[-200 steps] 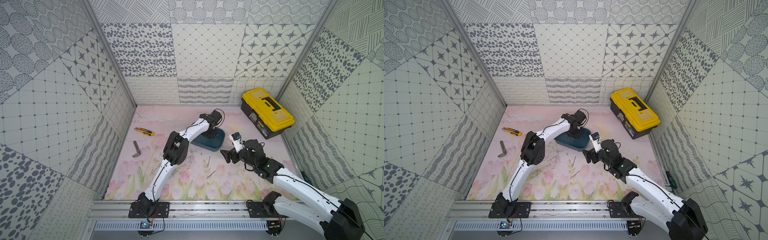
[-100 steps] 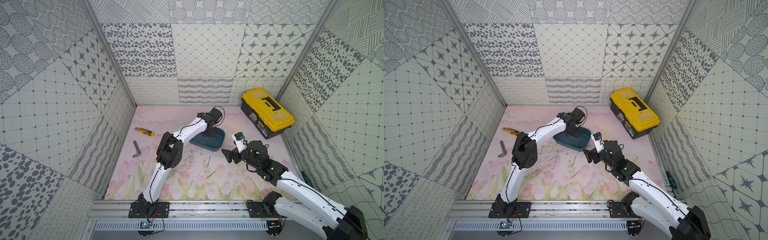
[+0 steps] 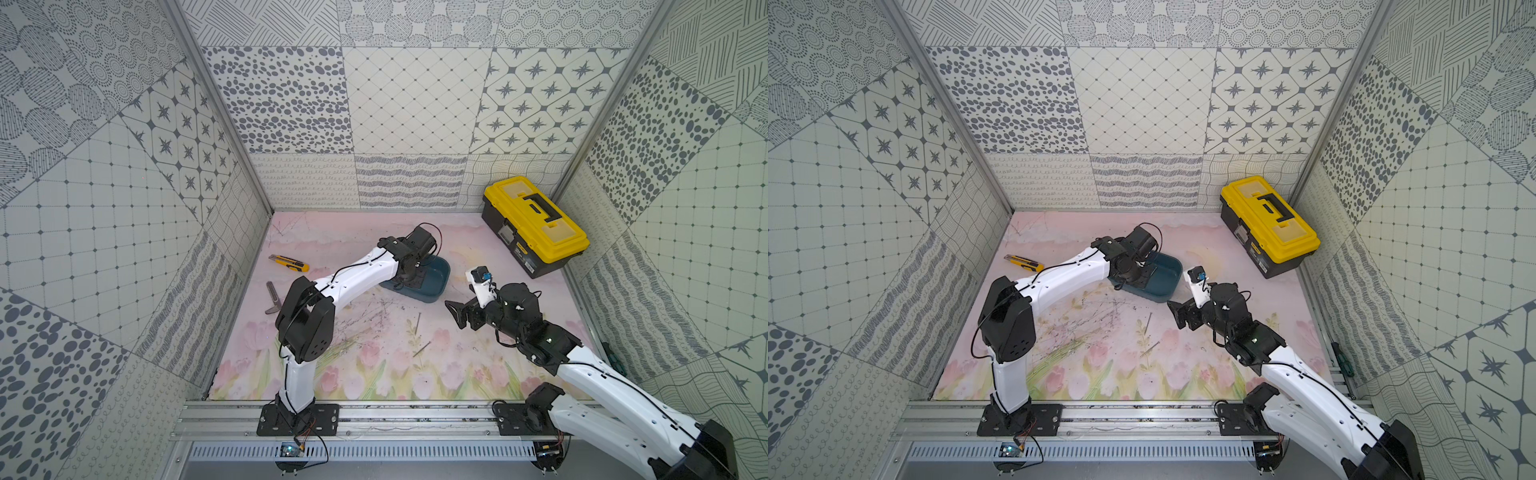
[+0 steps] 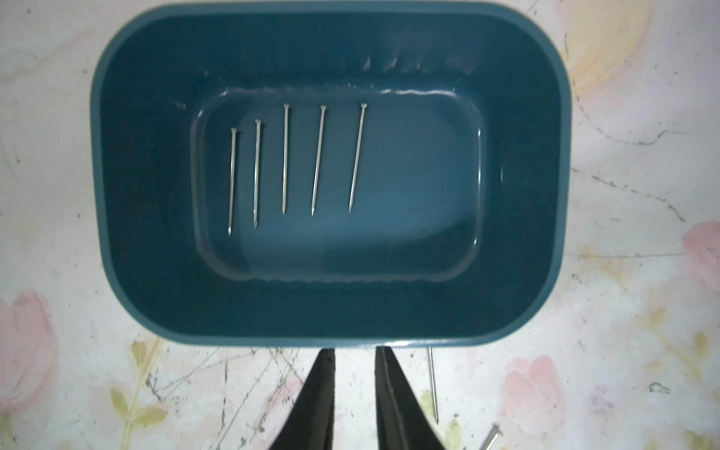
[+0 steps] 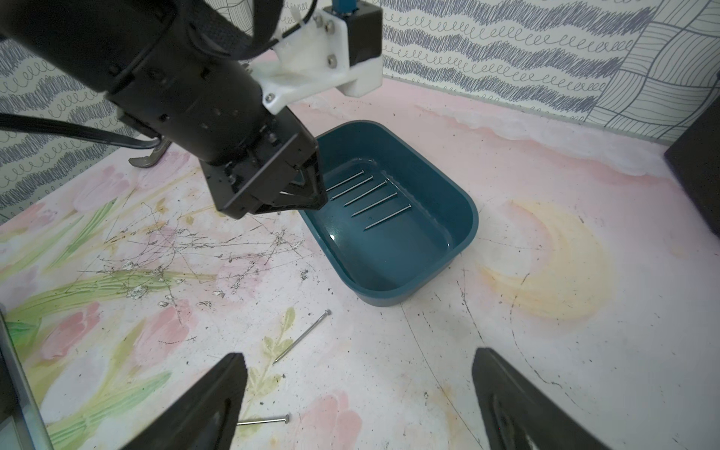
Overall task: Put the nails on the desktop into the storage box
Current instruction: Place the nail in the storage box, then pick up the nail from the center of the board.
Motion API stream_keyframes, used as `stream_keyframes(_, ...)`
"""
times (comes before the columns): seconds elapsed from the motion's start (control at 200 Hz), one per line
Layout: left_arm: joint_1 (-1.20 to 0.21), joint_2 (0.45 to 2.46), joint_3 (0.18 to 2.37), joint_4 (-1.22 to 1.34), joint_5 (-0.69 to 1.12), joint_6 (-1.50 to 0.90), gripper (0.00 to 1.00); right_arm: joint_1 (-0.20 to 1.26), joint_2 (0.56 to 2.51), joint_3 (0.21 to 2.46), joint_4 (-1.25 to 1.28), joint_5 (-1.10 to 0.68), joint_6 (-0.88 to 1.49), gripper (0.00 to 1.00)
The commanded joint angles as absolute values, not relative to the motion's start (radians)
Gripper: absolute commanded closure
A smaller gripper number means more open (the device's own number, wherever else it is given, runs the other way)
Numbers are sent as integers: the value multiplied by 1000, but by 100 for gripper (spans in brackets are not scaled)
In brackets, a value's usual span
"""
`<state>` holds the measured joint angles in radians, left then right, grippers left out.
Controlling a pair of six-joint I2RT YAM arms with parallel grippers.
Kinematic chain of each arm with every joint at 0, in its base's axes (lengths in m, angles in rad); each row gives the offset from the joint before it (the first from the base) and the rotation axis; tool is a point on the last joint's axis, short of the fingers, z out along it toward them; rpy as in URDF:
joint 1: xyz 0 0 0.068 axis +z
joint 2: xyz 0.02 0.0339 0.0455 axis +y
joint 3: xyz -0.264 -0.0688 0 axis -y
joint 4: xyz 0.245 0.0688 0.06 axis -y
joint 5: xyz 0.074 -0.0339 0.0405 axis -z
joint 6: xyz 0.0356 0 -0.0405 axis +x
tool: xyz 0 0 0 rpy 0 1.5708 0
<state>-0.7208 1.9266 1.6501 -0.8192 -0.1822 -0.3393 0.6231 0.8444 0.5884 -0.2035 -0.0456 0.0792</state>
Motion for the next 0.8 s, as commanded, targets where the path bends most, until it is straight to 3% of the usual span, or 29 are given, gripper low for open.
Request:
stream_keyframes(0.0,-768,1844,1511,-779,-139,-479,77,639,839,581,-205,-67,99,5)
stream_keyframes(0.33,-862,1797,1307,-625,-76,-580,77,800,764,558,-278,52,147,5)
stream_keyframes(0.795,-885,1921,1327,-533,-10,-558,77,853,727,546,-330,72,168,5)
